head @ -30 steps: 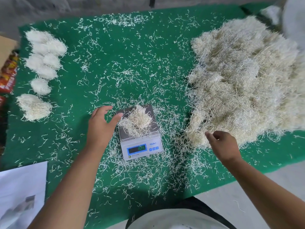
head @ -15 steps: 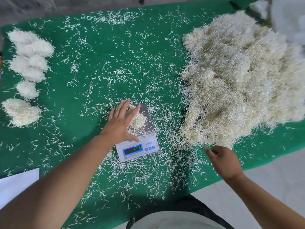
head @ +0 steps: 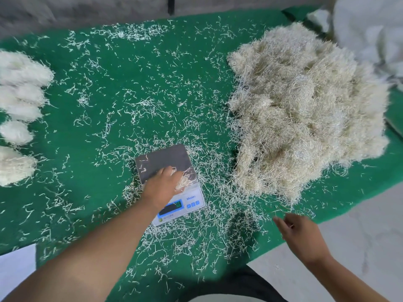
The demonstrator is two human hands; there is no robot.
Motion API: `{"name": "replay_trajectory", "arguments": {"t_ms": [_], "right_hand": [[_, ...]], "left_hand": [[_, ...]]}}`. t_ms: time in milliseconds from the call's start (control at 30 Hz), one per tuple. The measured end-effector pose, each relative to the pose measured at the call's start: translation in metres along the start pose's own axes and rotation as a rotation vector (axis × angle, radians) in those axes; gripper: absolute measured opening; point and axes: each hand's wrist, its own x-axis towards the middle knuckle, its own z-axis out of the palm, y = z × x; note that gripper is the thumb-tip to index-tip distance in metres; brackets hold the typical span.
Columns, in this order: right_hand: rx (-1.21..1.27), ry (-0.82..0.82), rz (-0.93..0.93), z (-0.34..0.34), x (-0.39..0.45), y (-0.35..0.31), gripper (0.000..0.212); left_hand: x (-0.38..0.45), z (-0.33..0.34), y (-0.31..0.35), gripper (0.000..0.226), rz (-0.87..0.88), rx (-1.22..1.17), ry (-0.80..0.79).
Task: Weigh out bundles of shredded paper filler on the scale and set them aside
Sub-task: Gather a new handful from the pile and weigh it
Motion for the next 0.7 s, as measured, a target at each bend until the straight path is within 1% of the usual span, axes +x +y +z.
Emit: {"name": "replay_trajectory", "arguments": {"t_ms": [33,67,133,167,233,267,300,333,367,400,433,467,500,533,567,600,633,667,700], "right_hand": [[0.000,-0.004,0.008,0.001,-0.001,-0.002,0.048],[-0.003,-0.017,0.010,0.003,-0.002,-0.006,0.047],[-0.004,-0.073,-0.003,0.005,-0.005,-0.017,0.047],[0.014,-0.112,-0.011,0.007,-0.007,-0.025,0.047],[0.146,-0.213,0.011,0.011,-0.013,-0.047,0.043],[0.276,-0.278,0.054,0.012,-0.016,-0.060,0.041],[0.443,-0.349,0.131,0.014,-0.017,-0.074,0.045],[0.636,-0.436,0.231,0.016,-0.018,-0.088,0.053],[0.825,-0.537,0.326,0.017,-0.019,-0.102,0.060],[0.992,-0.626,0.403,0.019,-0.020,-0.116,0.065],[1.130,-0.698,0.468,0.022,-0.022,-0.131,0.069],[1.235,-0.758,0.534,0.025,-0.025,-0.147,0.074],[1.321,-0.804,0.593,0.028,-0.028,-0.163,0.077],[1.403,-0.855,0.617,0.032,-0.032,-0.181,0.073],[1.475,-0.901,0.605,0.033,-0.037,-0.198,0.061],[1.508,-0.910,0.598,0.033,-0.043,-0.214,0.048],[1.533,-0.911,0.609,0.033,-0.049,-0.224,0.045],[1.565,-0.922,0.636,0.033,-0.053,-0.231,0.050],[1.610,-0.927,0.657,0.034,-0.056,-0.234,0.060]], "left_hand": [[-0.004,-0.002,0.008,0.034,0.001,-0.020,-0.022],[-0.008,-0.005,0.016,0.027,0.008,-0.068,-0.047],[-0.021,-0.010,0.040,0.038,-0.004,-0.208,-0.150],[-0.030,-0.013,0.054,0.043,-0.041,-0.310,-0.180],[-0.051,-0.022,0.081,0.044,-0.187,-0.581,-0.162],[-0.061,-0.028,0.092,0.042,-0.285,-0.738,-0.147],[-0.069,-0.038,0.100,0.039,-0.395,-0.910,-0.132],[-0.074,-0.050,0.107,0.037,-0.519,-1.098,-0.114],[-0.077,-0.064,0.113,0.039,-0.643,-1.288,-0.086],[-0.079,-0.079,0.117,0.046,-0.750,-1.450,-0.041],[-0.080,-0.093,0.122,0.052,-0.834,-1.581,0.018],[-0.082,-0.104,0.126,0.051,-0.895,-1.676,0.081],[-0.084,-0.113,0.132,0.043,-0.931,-1.726,0.147],[-0.088,-0.120,0.137,0.035,-0.936,-1.715,0.193],[-0.093,-0.123,0.141,0.033,-0.908,-1.631,0.218],[-0.099,-0.123,0.143,0.037,-0.849,-1.511,0.227],[-0.106,-0.122,0.142,0.043,-0.777,-1.403,0.255],[-0.112,-0.120,0.138,0.043,-0.694,-1.303,0.302],[-0.116,-0.116,0.133,0.039,-0.618,-1.156,0.357]]}}
